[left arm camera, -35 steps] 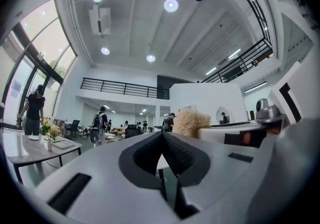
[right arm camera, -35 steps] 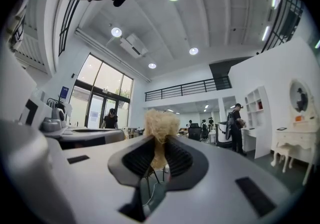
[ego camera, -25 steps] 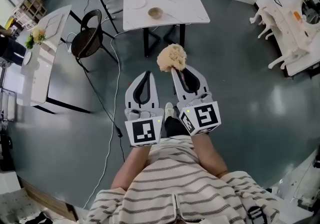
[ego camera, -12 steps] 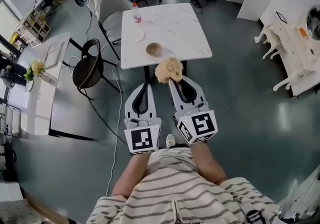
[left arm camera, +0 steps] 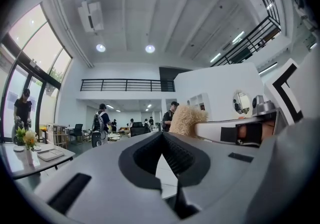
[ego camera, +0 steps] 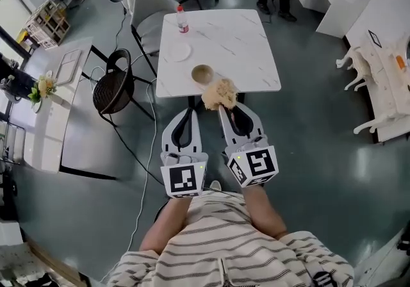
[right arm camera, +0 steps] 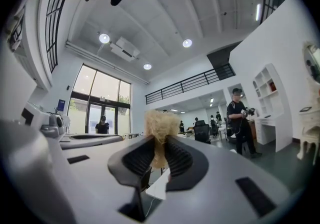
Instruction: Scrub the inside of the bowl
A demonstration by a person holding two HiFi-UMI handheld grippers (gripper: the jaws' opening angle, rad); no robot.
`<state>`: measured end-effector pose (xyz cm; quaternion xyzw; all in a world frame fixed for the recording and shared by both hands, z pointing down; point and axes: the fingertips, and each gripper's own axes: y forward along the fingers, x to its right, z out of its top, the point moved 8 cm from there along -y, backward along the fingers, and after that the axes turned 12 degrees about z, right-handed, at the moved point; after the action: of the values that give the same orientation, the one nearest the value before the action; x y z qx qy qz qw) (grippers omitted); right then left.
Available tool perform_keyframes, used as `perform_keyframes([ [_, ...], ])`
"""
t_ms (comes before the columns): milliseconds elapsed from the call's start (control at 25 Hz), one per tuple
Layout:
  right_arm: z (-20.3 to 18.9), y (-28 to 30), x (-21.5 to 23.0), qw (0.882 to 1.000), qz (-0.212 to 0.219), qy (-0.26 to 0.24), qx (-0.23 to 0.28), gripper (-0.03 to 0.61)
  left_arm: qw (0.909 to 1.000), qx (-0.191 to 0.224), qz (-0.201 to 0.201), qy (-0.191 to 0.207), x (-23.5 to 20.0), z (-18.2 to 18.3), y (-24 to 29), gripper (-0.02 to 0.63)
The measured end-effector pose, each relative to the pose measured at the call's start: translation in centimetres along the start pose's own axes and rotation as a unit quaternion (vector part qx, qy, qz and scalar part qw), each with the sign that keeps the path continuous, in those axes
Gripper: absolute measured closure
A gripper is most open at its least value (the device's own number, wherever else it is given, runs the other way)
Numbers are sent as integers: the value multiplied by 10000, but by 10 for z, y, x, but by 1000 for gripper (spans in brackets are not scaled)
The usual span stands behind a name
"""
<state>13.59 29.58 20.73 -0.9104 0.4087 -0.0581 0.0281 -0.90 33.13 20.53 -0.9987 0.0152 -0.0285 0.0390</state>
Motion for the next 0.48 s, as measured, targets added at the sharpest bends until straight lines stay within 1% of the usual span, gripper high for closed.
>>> perform_keyframes([
  [160, -7, 36, 22, 10000, 11, 3, -80, 511, 9999, -95, 24, -56, -11, -11, 39, 607],
  [320, -9, 79, 42, 9998, 30, 36, -179, 511, 9998, -173, 48, -128, -30, -14, 83, 607],
  [480, -6, 118, 55, 9997, -19, 22, -223, 511, 9995, -245, -29, -195, -47, -19, 124, 607],
])
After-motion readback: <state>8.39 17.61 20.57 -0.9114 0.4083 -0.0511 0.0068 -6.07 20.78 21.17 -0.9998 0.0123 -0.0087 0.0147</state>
